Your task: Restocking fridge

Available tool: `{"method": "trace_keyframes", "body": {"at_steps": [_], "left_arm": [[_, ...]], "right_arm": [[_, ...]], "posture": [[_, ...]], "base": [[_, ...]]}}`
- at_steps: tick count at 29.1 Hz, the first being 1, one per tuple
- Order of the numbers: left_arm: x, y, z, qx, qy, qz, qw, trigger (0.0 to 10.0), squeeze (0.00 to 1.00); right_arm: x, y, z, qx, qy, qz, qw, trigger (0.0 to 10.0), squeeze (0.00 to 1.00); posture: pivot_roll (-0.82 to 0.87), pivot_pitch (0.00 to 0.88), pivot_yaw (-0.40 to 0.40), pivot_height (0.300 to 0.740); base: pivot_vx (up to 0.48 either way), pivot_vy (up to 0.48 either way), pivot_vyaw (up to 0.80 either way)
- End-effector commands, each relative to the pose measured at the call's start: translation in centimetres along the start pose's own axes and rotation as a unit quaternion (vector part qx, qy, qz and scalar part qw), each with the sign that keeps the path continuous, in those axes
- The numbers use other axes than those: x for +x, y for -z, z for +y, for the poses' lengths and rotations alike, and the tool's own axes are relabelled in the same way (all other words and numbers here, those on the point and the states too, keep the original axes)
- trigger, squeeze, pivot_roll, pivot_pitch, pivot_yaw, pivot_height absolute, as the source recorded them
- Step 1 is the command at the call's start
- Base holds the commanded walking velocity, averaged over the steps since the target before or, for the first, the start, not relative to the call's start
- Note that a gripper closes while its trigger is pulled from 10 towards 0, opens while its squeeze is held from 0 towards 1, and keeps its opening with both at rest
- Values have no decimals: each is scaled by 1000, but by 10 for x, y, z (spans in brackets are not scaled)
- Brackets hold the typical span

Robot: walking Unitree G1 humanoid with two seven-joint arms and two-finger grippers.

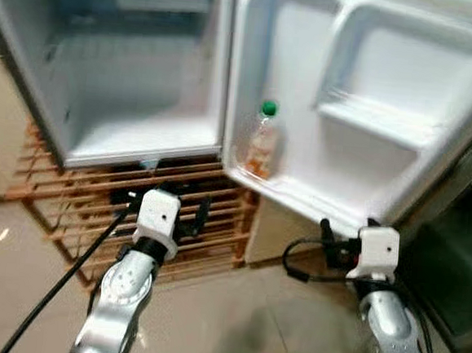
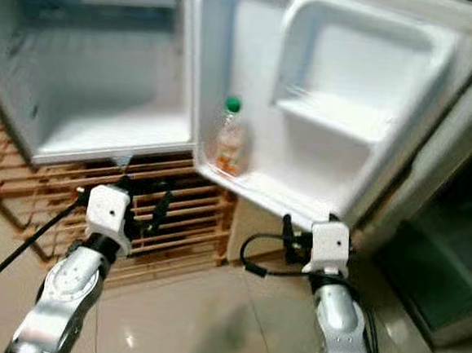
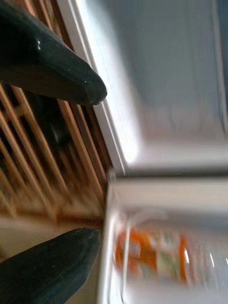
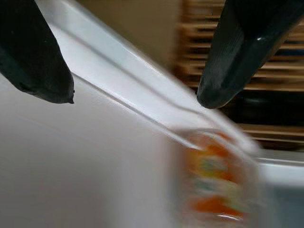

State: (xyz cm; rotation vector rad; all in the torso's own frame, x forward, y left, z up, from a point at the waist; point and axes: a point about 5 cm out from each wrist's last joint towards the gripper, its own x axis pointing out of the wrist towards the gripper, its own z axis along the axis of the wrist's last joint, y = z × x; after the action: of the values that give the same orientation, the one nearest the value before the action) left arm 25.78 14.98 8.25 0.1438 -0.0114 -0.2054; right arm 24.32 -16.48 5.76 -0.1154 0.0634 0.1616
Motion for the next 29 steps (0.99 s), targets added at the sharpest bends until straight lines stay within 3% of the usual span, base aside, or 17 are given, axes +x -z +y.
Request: {"method": "trace_keyframes", "body": {"at_steps": [1, 3, 5, 7, 8, 9, 11, 17, 22, 25, 29], "left_arm": [[5, -4, -5, -10, 6, -15, 1000, 10000, 0], [8, -1, -1, -1, -1, -6, 1000, 10000, 0], [11, 6, 4, -5, -9, 12, 1000, 10000, 0], [11, 7, 4, -6, -10, 15, 1000, 10000, 0], [13, 10, 8, -8, -17, 26, 999, 10000, 0], [13, 10, 8, -8, -17, 26, 999, 10000, 0], [18, 12, 10, -6, -17, 33, 999, 10000, 0], [19, 17, 8, -4, -11, 47, 999, 10000, 0], [15, 28, 7, -1, -10, 66, 998, 10000, 0], [13, 36, 7, 5, -8, 81, 997, 10000, 0], [-2, 74, 9, 45, 9, 179, 983, 10000, 0]], "right_arm": [[-8, 13, -2, -14, -19, 30, 999, 10000, 0], [-17, 33, -6, -31, -25, 86, 996, 10000, 0], [-32, 62, -25, -60, 10, 171, 983, 10000, 0], [-34, 66, -28, -62, 16, 182, 981, 10000, 0], [-42, 80, -48, -83, 70, 235, 966, 10000, 0], [-42, 80, -48, -83, 70, 235, 966, 10000, 0], [-54, 95, -86, -100, 163, 301, 934, 10000, 0], [-54, 94, -109, -110, 195, 320, 921, 10000, 0], [-56, 101, -112, -105, 167, 344, 918, 10000, 0], [-55, 99, -124, -109, 206, 344, 909, 10000, 0], [-43, 81, -146, -131, 262, 317, 902, 10000, 0]], "posture": [[-147, 0, -11, 740], [-147, 0, -10, 740], [-151, 0, -7, 740], [-151, 0, -7, 740], [-158, 0, 0, 740], [-158, 0, 0, 740], [-161, 0, 8, 740], [-164, 0, 10, 740], [-162, 0, 0, 740], [-156, 0, 5, 740], [-153, 0, 12, 740]], "base": [[240, -364, 800], [0, 0, 0], [0, 0, 0], [0, 0, 0], [0, 0, 0], [0, 0, 0], [0, 0, 0], [0, 0, 0], [0, 0, 0], [0, 0, 0], [0, 0, 0]]}}
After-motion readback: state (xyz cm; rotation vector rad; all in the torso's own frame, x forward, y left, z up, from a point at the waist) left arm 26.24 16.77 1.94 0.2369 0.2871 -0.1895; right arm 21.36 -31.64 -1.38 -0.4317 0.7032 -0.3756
